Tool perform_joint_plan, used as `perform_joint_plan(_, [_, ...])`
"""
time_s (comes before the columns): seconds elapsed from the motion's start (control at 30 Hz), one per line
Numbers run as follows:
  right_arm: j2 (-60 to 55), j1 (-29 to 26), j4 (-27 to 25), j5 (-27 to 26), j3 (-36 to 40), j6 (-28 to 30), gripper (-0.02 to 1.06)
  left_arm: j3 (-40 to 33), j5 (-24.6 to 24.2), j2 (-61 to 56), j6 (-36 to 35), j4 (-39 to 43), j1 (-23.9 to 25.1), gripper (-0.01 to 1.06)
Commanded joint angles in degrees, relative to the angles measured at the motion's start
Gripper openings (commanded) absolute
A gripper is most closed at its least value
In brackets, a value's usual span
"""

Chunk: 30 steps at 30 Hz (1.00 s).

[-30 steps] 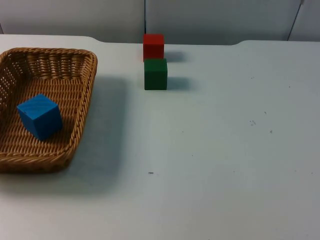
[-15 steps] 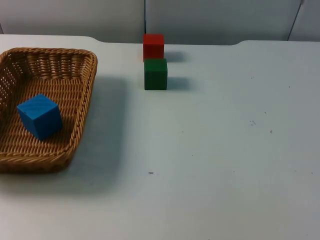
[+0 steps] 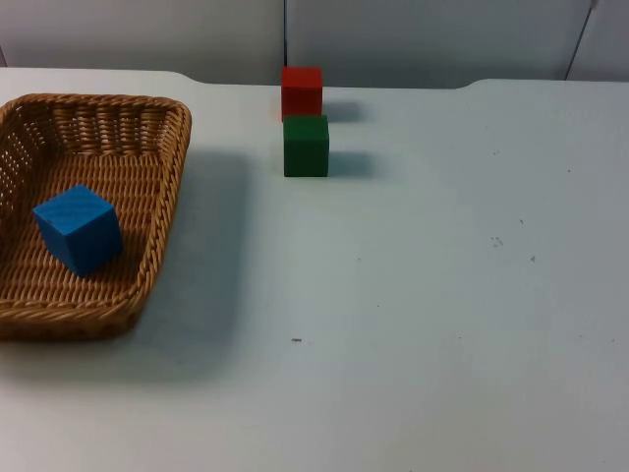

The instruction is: Pick up the basket with the left hand and place the blue cube into the basket with the right hand.

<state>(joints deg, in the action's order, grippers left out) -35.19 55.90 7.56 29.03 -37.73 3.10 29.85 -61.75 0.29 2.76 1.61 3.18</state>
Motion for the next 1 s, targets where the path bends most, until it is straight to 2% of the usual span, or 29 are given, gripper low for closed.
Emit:
perform_joint_plan(0.0, [0.7, 0.1, 0.0, 3.0, 0.2, 0.3, 0.99, -0.4, 0.1, -0.3, -0.2, 0.2, -0.4, 1.05])
perform_joint_plan(0.2, [2.0, 0.1, -0.8, 5.6, 0.2, 0.3, 0.99, -0.4, 0.1, -0.3, -0.2, 0.2, -0.4, 1.05])
perform_joint_plan(0.37, [8.7, 0.1, -1.2, 8.3, 0.3, 0.5, 0.99, -0.4, 0.1, -0.3, -0.2, 0.2, -0.4, 1.05])
perform_joint_plan(0.5, [17.3, 0.1, -1.2, 15.7, 0.3, 0.3, 0.99, -0.4, 0.1, -0.3, -0.2, 0.2, -0.4, 1.05])
perform_joint_plan(0.53, [17.3, 0.1, -1.2, 15.7, 0.3, 0.3, 0.99, -0.4, 0.1, -0.3, -0.2, 0.2, -0.4, 1.05])
perform_joint_plan(0.7, [25.0, 0.1, -1.2, 23.1, 0.3, -0.3, 0.99, -0.4, 0.1, -0.3, -0.2, 0.2, -0.4, 1.05])
perform_joint_plan(0.97, [32.9, 0.1, -1.4, 30.8, 0.3, -1.5, 0.99, -0.4, 0.1, -0.3, -0.2, 0.2, -0.4, 1.05])
